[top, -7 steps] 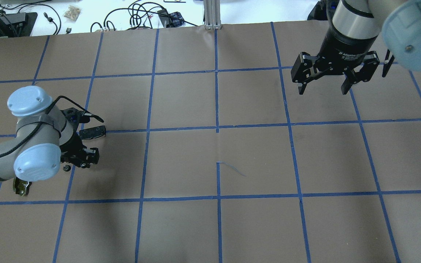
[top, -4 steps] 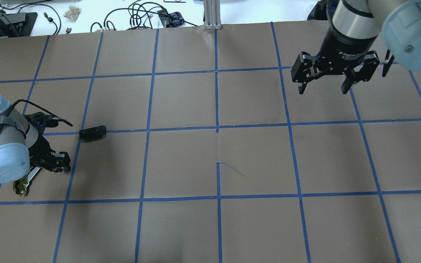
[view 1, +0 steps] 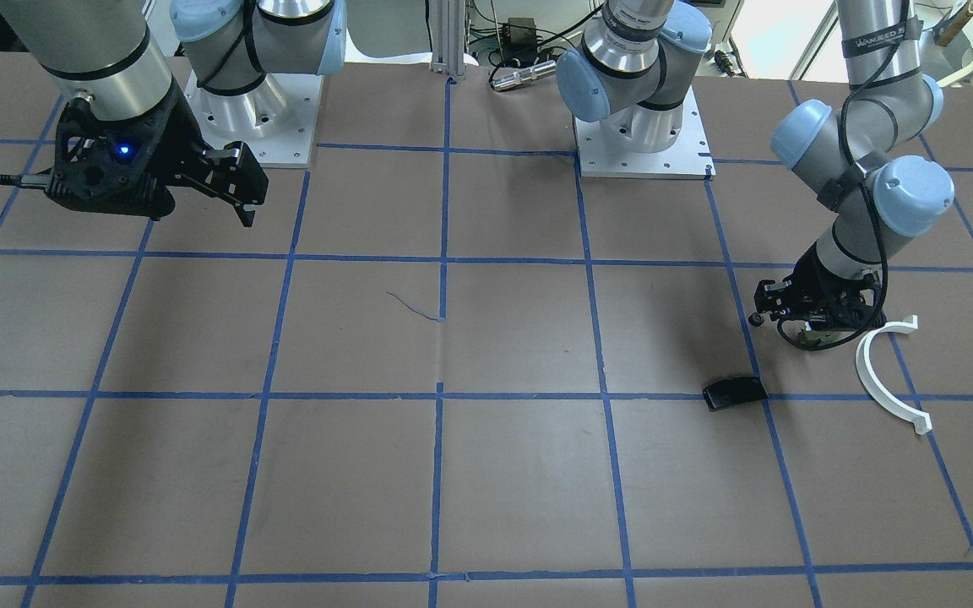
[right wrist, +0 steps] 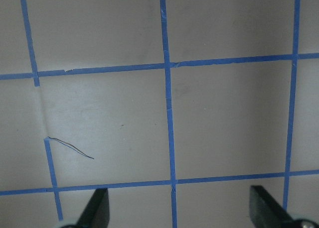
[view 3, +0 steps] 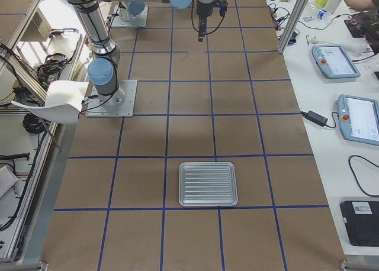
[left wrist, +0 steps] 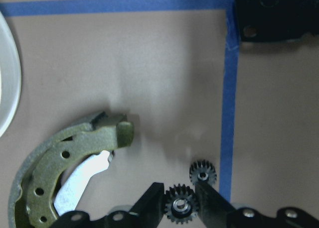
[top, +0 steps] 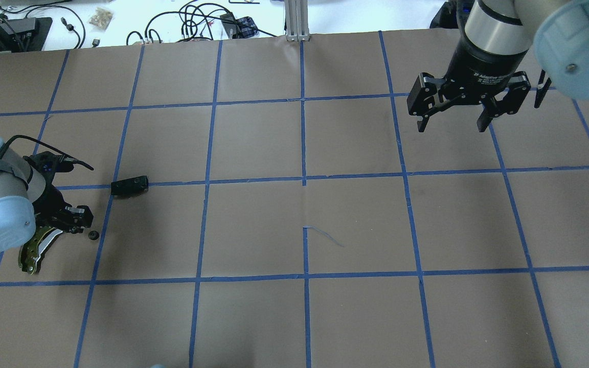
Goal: Place bearing gear from tray to pile
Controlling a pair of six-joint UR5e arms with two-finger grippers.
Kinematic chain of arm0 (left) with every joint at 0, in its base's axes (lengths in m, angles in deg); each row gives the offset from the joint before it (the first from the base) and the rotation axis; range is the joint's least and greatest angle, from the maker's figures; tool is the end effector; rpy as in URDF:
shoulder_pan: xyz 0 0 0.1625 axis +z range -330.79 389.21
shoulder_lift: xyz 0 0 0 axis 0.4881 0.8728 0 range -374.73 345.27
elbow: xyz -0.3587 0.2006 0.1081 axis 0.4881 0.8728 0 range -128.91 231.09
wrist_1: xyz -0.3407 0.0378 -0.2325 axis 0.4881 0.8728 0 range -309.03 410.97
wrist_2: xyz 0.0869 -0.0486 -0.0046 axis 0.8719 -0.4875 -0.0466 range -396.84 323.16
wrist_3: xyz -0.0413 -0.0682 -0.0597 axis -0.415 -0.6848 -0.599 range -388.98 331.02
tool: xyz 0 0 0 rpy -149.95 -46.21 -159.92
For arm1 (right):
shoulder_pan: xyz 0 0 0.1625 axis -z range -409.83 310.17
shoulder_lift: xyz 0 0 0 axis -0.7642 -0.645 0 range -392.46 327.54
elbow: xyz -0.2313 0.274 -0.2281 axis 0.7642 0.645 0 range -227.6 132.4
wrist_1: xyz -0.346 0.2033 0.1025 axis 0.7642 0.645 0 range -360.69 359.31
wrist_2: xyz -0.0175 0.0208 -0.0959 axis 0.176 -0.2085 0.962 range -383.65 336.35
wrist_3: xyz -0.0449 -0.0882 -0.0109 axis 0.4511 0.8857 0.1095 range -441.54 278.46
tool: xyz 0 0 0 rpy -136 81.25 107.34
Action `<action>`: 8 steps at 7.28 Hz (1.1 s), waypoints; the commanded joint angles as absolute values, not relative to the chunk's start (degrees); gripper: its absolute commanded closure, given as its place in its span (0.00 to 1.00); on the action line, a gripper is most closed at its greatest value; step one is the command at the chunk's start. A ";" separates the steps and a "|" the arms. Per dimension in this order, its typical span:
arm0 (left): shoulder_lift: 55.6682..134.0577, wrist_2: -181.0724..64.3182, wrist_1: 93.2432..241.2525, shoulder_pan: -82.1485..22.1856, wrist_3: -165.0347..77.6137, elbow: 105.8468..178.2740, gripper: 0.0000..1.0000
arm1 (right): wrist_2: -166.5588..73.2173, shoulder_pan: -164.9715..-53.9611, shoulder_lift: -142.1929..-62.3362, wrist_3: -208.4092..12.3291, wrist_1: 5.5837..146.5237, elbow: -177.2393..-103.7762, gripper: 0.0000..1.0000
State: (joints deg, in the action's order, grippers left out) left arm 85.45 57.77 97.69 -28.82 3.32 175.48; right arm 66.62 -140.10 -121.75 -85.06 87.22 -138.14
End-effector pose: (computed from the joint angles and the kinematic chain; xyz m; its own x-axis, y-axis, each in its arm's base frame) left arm 0.1330 -0.4497 0.2041 -0.9984 0.0084 -0.0559 0.0049 0.9981 0.0620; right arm 0.1351 -0.4904 0.4738 -0.9984 0.0564 0.0082 0.0568 0.9967 0.0576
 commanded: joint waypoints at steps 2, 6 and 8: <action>85.56 58.08 97.90 -28.88 3.71 175.19 0.00 | 66.62 -139.92 -121.75 -84.88 87.37 -138.13 0.00; 80.82 57.46 121.07 -37.28 -5.11 160.68 0.00 | 66.70 -139.92 -121.75 -84.88 87.37 -138.13 0.00; 77.48 52.57 135.74 -46.24 -15.48 149.75 0.00 | 66.70 -139.92 -121.75 -84.88 87.46 -138.13 0.00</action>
